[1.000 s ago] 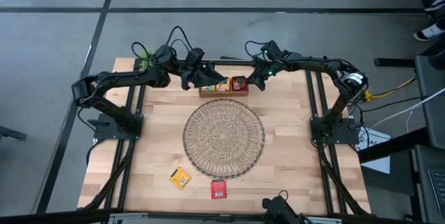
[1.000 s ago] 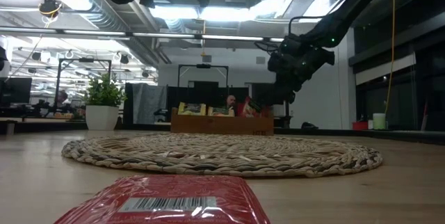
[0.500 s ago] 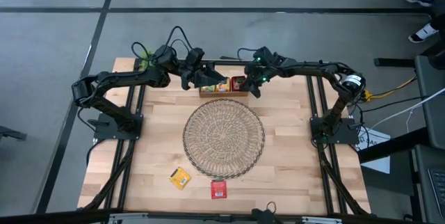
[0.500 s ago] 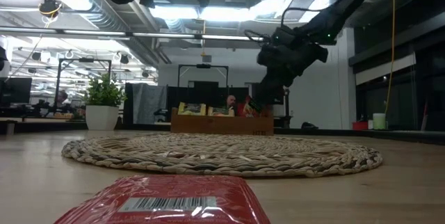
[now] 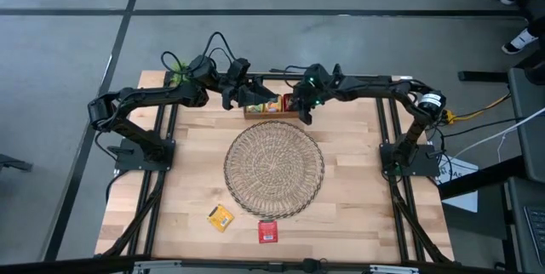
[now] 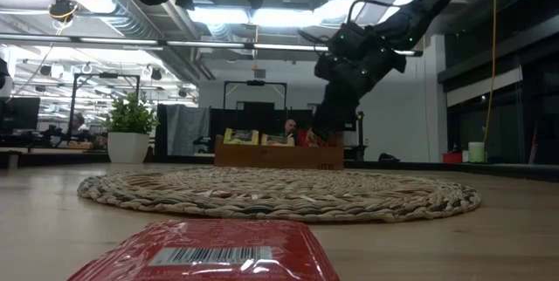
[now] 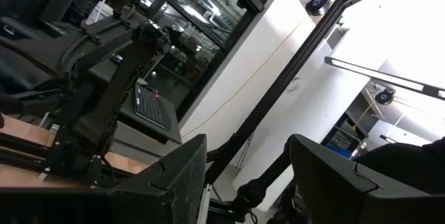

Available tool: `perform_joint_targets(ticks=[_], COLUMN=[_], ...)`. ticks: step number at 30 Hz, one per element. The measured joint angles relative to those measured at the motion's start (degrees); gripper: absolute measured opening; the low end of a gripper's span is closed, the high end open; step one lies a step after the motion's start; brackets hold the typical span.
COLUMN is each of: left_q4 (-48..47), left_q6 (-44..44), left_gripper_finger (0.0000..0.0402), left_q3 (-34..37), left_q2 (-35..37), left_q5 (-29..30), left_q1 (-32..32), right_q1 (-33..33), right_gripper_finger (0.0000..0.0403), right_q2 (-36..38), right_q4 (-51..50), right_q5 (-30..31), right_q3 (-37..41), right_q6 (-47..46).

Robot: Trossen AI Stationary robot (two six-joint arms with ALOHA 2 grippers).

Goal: Pick & Place Tea
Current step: Put the top red tea bag into the right of the wooden organizer

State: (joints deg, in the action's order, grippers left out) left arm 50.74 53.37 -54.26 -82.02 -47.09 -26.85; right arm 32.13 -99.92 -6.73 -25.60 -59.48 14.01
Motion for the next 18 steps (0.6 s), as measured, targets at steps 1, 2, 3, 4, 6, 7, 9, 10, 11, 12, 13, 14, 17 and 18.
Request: perform_joint_targets(ticks=[1, 2, 3, 4, 6, 7, 9, 10, 11, 12, 13, 14, 17, 18], left_q4=[0.0, 0.0, 0.0, 0.0, 0.0, 0.0, 0.0, 0.0, 0.0, 0.0, 0.0, 0.0, 0.0, 0.0], left_q6=[0.0, -0.1, -0.1, -0.1, -0.1, -0.1, -0.1, -0.1, -0.1, -0.1, -0.2, -0.2, -0.1, -0.2], left_gripper_finger=[0.0202, 0.0202, 0.0202, 0.0202, 0.0202, 0.0202, 0.0202, 0.0202, 0.0202, 0.0202, 0.0202, 0.0202, 0.0202, 0.0202], left_q3=[0.0, 0.0, 0.0, 0.0, 0.0, 0.0, 0.0, 0.0, 0.0, 0.0, 0.0, 0.0, 0.0, 0.0], left_q2=[0.0, 0.0, 0.0, 0.0, 0.0, 0.0, 0.0, 0.0, 0.0, 0.0, 0.0, 0.0, 0.0, 0.0], left_q5=[0.0, 0.0, 0.0, 0.0, 0.0, 0.0, 0.0, 0.0, 0.0, 0.0, 0.0, 0.0, 0.0, 0.0], left_q1=[0.0, 0.0, 0.0, 0.0, 0.0, 0.0, 0.0, 0.0, 0.0, 0.0, 0.0, 0.0, 0.0, 0.0], right_q1=[-0.1, -0.1, -0.1, -0.1, -0.1, -0.1, -0.1, -0.1, -0.1, -0.1, -0.1, -0.1, -0.1, -0.1], right_gripper_finger=[0.0006, 0.0005, 0.0004, 0.0005, 0.0004, 0.0004, 0.0004, 0.0003, 0.0003, 0.0003, 0.0002, 0.0002, 0.0002, 0.0002], right_q2=[0.0, 0.0, 0.0, 0.0, 0.0, 0.0, 0.0, 0.0, 0.0, -0.2, -0.6, -1.0, -3.2, -3.9], right_q4=[0.2, 0.6, 1.1, 1.6, 2.4, 2.7, 2.9, 2.9, 2.9, 2.9, 3.2, 3.2, 4.2, 4.4], right_q5=[0.4, 0.7, 1.2, 1.7, 3.6, 4.8, 6.0, 6.1, 6.1, 6.1, 6.0, 6.1, 6.5, 6.5], right_q3=[0.0, 0.0, 0.0, 0.0, 0.0, 0.0, 0.0, 0.0, 0.0, 0.0, 0.0, 0.0, 0.1, 0.1], right_q6=[0.0, 0.2, 0.3, 0.4, 0.1, -0.1, -0.1, 0.0, 0.0, 0.0, 0.0, 0.0, -0.2, -0.3])
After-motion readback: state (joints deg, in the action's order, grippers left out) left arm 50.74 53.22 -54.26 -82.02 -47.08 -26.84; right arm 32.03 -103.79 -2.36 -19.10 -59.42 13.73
